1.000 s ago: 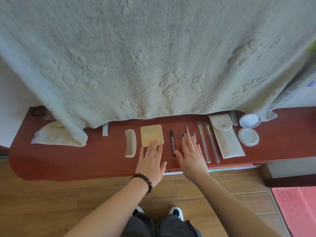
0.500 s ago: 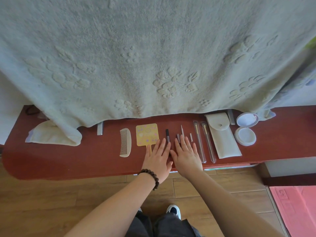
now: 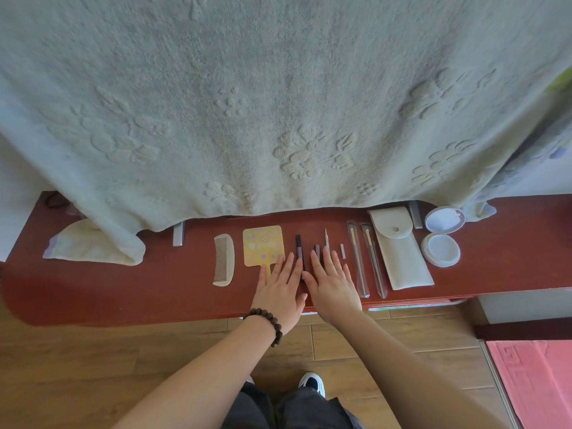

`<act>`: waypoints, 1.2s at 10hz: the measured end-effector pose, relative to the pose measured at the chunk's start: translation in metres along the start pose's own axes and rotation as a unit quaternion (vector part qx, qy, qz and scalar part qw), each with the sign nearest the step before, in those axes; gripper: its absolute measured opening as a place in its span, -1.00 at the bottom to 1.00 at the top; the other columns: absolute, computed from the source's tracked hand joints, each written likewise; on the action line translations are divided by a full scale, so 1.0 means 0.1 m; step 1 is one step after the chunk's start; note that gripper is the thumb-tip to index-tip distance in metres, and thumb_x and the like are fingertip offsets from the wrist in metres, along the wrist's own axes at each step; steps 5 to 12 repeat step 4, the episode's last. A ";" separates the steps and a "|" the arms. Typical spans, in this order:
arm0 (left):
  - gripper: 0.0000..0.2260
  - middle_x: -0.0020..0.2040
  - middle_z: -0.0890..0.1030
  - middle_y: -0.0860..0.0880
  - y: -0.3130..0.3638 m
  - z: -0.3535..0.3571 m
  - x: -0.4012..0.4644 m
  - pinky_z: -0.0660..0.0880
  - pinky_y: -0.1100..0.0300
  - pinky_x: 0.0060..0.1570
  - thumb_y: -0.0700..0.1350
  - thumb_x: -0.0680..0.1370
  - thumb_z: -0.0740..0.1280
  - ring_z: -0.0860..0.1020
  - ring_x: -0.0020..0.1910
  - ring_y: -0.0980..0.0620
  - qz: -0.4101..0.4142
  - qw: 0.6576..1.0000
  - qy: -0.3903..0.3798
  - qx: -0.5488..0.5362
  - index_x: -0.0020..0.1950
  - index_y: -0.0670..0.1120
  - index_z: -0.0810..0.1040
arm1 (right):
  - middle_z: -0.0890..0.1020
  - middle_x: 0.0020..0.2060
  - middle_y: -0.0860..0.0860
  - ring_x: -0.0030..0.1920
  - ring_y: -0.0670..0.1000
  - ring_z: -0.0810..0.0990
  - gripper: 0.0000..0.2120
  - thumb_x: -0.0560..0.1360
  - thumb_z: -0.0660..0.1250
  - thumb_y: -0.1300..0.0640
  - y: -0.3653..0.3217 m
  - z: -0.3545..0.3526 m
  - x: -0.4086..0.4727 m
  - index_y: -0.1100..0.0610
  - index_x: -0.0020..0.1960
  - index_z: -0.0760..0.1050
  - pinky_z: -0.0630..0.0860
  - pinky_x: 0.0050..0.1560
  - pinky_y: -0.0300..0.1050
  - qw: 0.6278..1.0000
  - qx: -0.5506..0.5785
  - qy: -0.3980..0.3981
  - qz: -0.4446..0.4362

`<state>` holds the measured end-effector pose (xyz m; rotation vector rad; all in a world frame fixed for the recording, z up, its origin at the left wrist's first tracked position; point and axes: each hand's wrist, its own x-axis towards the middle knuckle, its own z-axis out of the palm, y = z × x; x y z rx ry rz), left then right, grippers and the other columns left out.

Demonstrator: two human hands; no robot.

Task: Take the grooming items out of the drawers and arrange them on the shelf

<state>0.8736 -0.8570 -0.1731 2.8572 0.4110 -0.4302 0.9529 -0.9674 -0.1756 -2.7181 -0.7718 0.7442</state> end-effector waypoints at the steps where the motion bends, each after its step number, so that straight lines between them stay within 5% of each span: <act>1: -0.41 0.58 -0.18 -0.03 0.03 0.01 -0.01 -0.19 -0.08 0.50 0.13 0.64 0.00 -0.21 0.55 0.00 -0.012 1.000 0.006 0.004 0.56 -0.03 -0.20 | -0.19 0.55 -0.05 0.52 -0.04 -0.30 -0.44 0.60 -0.21 -0.23 0.06 -0.05 -0.04 -0.10 0.54 -0.18 -0.26 0.51 -0.03 1.000 0.003 0.008 -0.010; 4: -0.35 0.58 -0.17 -0.06 0.33 0.09 -0.20 -0.21 -0.10 0.51 0.24 0.60 -0.07 -0.22 0.55 -0.04 -0.099 0.994 0.040 -0.004 0.56 -0.04 -0.21 | -0.22 0.54 -0.06 0.51 -0.03 -0.33 -0.44 0.59 -0.18 -0.22 0.44 -0.16 -0.35 -0.10 0.55 -0.15 -0.28 0.49 -0.04 0.997 -0.002 0.080 -0.014; 12: -0.35 0.58 -0.17 -0.06 0.33 0.09 -0.20 -0.21 -0.10 0.51 0.24 0.60 -0.07 -0.22 0.55 -0.04 -0.099 0.994 0.040 -0.004 0.56 -0.04 -0.21 | -0.22 0.54 -0.06 0.51 -0.03 -0.33 -0.44 0.59 -0.18 -0.22 0.44 -0.16 -0.35 -0.10 0.55 -0.15 -0.28 0.49 -0.04 0.997 -0.002 0.080 -0.014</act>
